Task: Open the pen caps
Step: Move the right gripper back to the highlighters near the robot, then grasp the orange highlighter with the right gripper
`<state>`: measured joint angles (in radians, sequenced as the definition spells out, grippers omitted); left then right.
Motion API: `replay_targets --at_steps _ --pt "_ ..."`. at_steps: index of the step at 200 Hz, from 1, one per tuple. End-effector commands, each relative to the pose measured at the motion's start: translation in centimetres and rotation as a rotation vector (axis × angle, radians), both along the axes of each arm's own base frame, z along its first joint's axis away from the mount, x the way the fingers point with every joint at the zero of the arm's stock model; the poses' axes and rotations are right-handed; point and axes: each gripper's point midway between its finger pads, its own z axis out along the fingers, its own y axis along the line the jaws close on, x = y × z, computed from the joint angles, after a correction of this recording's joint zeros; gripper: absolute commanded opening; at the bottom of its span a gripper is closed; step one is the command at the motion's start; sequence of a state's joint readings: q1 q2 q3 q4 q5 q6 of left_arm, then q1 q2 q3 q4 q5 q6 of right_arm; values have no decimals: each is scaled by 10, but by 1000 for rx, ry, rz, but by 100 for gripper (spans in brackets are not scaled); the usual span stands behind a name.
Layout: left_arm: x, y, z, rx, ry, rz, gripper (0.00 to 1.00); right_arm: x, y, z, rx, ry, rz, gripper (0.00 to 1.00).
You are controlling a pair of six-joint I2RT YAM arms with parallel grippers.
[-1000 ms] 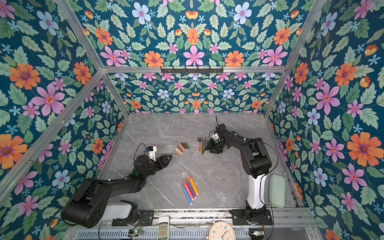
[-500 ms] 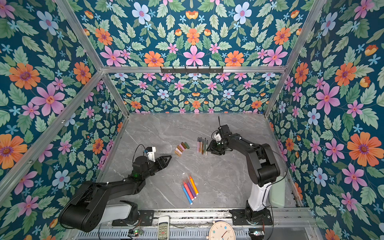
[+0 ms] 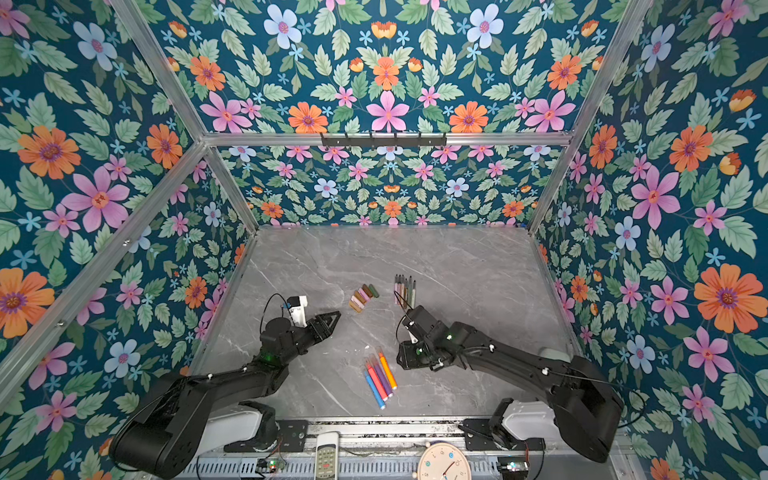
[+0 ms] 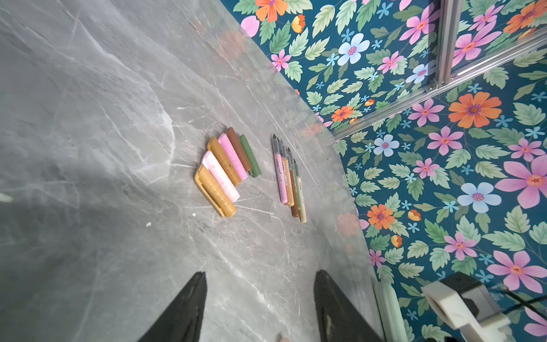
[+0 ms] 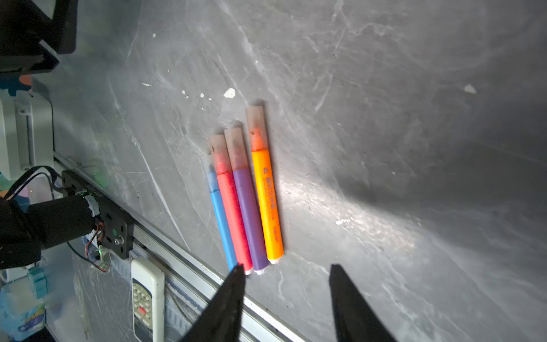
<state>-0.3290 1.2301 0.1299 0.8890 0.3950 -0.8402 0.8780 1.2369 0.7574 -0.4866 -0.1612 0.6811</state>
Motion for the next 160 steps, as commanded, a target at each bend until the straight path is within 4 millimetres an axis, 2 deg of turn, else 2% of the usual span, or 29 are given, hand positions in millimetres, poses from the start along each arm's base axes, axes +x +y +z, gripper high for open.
replay_targets --at_steps 1,26,48,72,86,97,122,160 --pt "-1 0 8 -25 -35 1 61 -4 -19 0 -16 -13 -97 99" --pt "-5 1 8 -31 -38 1 61 -7 -29 11 28 -60 -124 99" --pt "-8 4 8 -30 -40 12 61 -8 -34 18 34 -83 -126 85" --pt "-8 5 9 -27 -41 16 63 -13 -32 12 36 -58 -107 70" --pt "-9 4 7 -25 -30 13 74 -15 -26 6 50 -35 -88 58" --pt "-11 4 5 -30 -22 9 99 -16 -22 0 50 -19 -73 52" --pt "-16 5 7 -46 -34 7 100 -14 -12 -10 12 -6 -33 42" --pt "-17 10 9 1 -45 17 100 -18 12 -24 -81 -4 37 44"
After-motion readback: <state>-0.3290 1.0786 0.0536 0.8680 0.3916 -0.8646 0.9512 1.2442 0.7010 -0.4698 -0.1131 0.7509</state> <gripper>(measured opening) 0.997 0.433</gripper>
